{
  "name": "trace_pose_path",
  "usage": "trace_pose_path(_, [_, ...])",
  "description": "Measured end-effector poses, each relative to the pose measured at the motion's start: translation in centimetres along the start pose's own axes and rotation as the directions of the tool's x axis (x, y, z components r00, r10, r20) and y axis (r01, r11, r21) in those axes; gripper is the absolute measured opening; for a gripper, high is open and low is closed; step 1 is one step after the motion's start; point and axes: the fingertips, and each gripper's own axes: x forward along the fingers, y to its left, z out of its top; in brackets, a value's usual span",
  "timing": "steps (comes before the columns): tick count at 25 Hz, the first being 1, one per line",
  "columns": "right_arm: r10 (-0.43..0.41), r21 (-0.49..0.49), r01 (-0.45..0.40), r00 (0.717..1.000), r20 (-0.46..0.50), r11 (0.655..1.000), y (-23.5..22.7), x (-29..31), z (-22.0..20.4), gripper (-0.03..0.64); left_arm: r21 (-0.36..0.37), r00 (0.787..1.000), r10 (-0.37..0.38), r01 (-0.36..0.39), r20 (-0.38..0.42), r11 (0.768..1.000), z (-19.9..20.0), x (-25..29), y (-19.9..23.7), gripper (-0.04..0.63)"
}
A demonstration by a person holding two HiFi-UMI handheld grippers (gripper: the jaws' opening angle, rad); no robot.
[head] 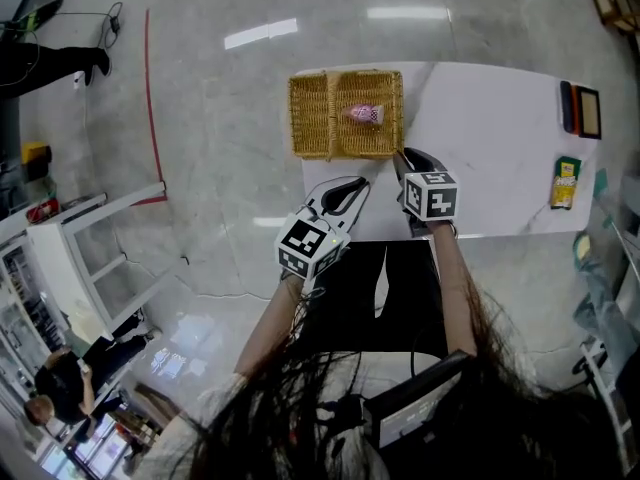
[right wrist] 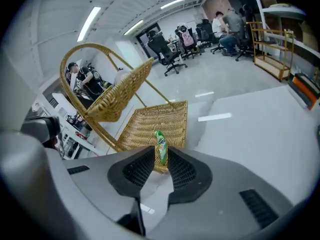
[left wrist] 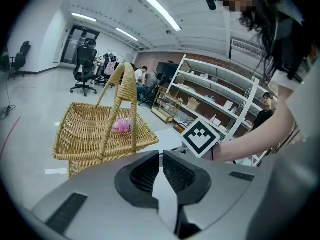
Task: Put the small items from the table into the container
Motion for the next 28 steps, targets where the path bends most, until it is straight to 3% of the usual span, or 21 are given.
trace_pose_path(12, [-0.025, 0.08, 0.014, 0.991, 0.132, 0.997, 1.8, -10.0, 3.4, 0.074, -0.017, 0.999, 0.003, -0.002, 0.046, 1.0, 3.1, -2.2, -1.6, 0.015])
trace_pose_path(22, [-0.007, 0.185, -0.037, 0.973, 0.23, 0.982, 5.7, -16.0, 5.5, 0.038, -0.025, 0.995, 0.006, -0.004, 0.095, 1.0, 6.5, -5.1, -3.6, 0.015])
trace_pose_path(28, [-0.006, 0.198, -0.049, 0.964, 0.265, 0.979, 7.4, -18.4, 6.7, 0.029, -0.017, 0.995, -0.01, 0.012, 0.098, 1.0, 7.4, -6.4, -4.7, 0.015])
